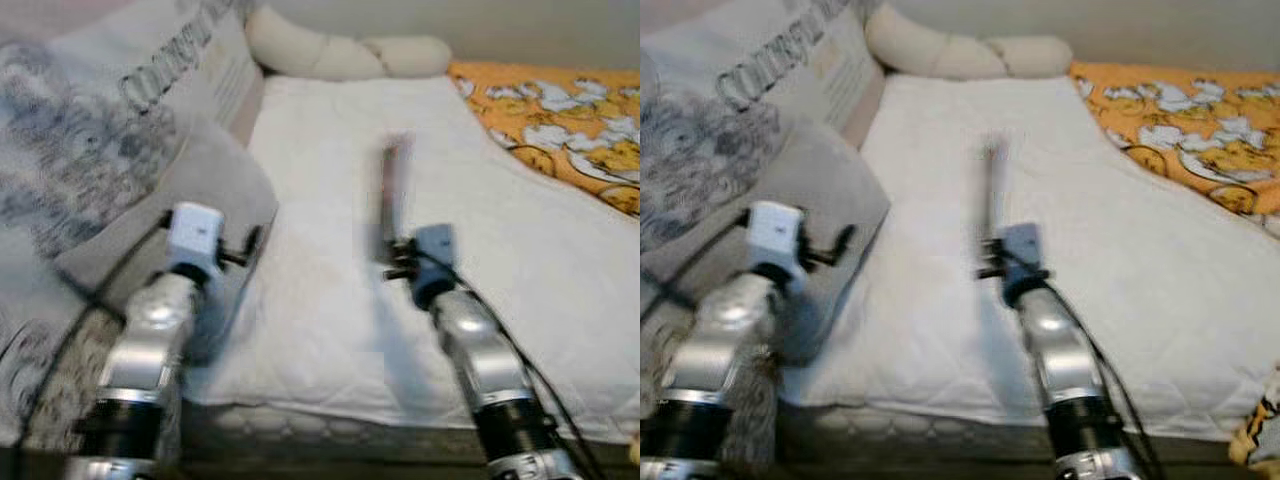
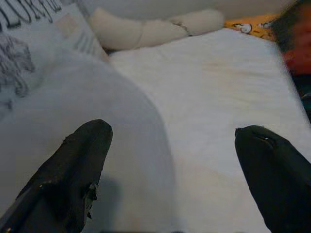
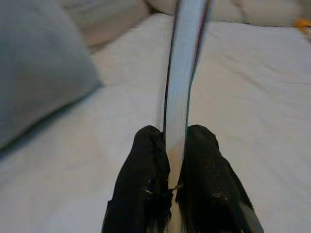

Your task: Clean up the room

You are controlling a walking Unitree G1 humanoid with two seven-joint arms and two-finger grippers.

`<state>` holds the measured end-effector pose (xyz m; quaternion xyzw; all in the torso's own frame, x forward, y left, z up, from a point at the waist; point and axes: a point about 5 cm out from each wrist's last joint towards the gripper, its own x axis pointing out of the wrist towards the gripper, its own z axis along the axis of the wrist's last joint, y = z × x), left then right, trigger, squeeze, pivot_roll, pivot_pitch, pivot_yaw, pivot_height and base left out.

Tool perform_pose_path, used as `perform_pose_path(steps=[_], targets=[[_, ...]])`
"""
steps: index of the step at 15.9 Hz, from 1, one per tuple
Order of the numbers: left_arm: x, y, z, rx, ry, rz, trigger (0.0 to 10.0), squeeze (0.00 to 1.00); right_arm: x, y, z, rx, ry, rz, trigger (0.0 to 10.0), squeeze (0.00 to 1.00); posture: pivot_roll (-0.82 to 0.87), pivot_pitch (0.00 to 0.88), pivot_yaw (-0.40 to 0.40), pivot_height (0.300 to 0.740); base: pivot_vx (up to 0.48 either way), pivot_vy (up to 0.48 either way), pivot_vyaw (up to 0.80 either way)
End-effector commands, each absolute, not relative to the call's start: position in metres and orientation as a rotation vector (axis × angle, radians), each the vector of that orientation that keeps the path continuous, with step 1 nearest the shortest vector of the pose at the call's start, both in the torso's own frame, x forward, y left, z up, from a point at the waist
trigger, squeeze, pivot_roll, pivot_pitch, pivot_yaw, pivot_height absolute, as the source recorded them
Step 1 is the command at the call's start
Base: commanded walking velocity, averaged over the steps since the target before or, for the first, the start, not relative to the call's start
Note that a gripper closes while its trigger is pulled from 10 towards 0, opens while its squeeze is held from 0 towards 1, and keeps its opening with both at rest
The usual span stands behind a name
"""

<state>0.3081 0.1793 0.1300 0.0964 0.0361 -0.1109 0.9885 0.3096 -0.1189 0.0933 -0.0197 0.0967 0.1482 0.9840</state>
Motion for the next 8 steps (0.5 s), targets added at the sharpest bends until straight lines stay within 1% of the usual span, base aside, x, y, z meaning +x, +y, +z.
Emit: perform_pose_path(steps=[1,4,6,8], targets=[[0.308,0.169,0.135,0.207,0.047,-0.269,10.0,0.0,0.315,-0.126,0.111,-0.028,0.127,0.286,10.0,0.0,0.12,0.0,0.001,0.74,0.0,0.0,0.0],[0.302,0.163,0.132,0.235,0.069,-0.336,10.0,0.0,0.322,-0.128,0.113,0.015,0.127,0.281,10.0,0.0,0.13,0.0,0.0,0.74,0.0,0.0,0.0],[0.293,0.156,0.129,0.288,0.099,-0.443,10.0,0.0,0.339,-0.122,0.116,0.058,0.145,0.311,10.0,0.0,0.13,0.0,-0.002,0.74,0.0,0.0,0.0],[0.287,0.155,0.128,0.311,0.128,-0.516,10.0,0.0,0.353,-0.114,0.122,0.117,0.169,0.37,10.0,0.0,0.14,0.0,-0.006,0.74,0.0,0.0,0.0]])
